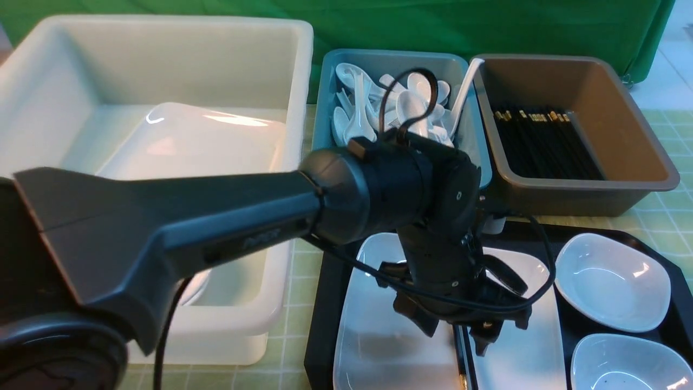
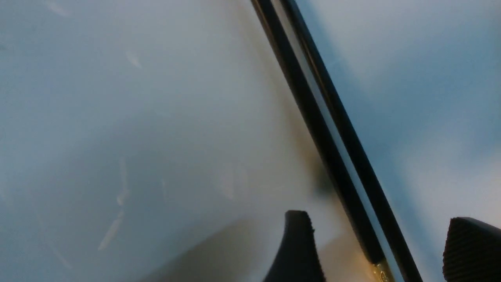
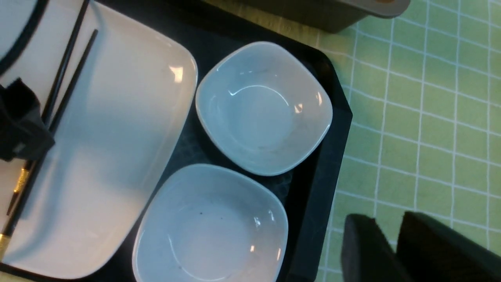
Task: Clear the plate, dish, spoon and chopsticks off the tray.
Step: Use the right arm to grab a pair of chopsticks from the plate
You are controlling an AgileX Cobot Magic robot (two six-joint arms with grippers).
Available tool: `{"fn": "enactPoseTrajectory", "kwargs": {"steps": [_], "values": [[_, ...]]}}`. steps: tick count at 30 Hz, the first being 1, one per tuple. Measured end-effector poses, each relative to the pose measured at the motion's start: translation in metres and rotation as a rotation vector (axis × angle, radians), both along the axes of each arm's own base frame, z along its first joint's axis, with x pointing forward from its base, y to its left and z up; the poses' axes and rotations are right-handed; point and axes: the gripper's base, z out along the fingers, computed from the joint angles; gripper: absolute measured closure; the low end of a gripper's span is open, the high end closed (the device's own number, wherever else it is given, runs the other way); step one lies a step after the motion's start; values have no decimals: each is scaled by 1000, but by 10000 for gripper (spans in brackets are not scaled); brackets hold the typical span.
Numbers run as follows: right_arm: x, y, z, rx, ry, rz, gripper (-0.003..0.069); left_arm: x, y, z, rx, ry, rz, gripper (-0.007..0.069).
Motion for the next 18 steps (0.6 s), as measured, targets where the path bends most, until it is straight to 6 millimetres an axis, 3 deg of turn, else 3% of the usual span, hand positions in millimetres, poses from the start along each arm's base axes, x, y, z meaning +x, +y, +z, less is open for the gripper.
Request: {"fn": "enactPoseTrajectory", "kwargs": {"steps": [5, 18], "values": [[2, 1, 2, 8, -34, 9, 522, 1, -3, -11, -1, 29, 12, 261], [3, 2, 3, 11, -48, 13, 512, -1, -9, -22, 6, 50, 23, 280]]}}
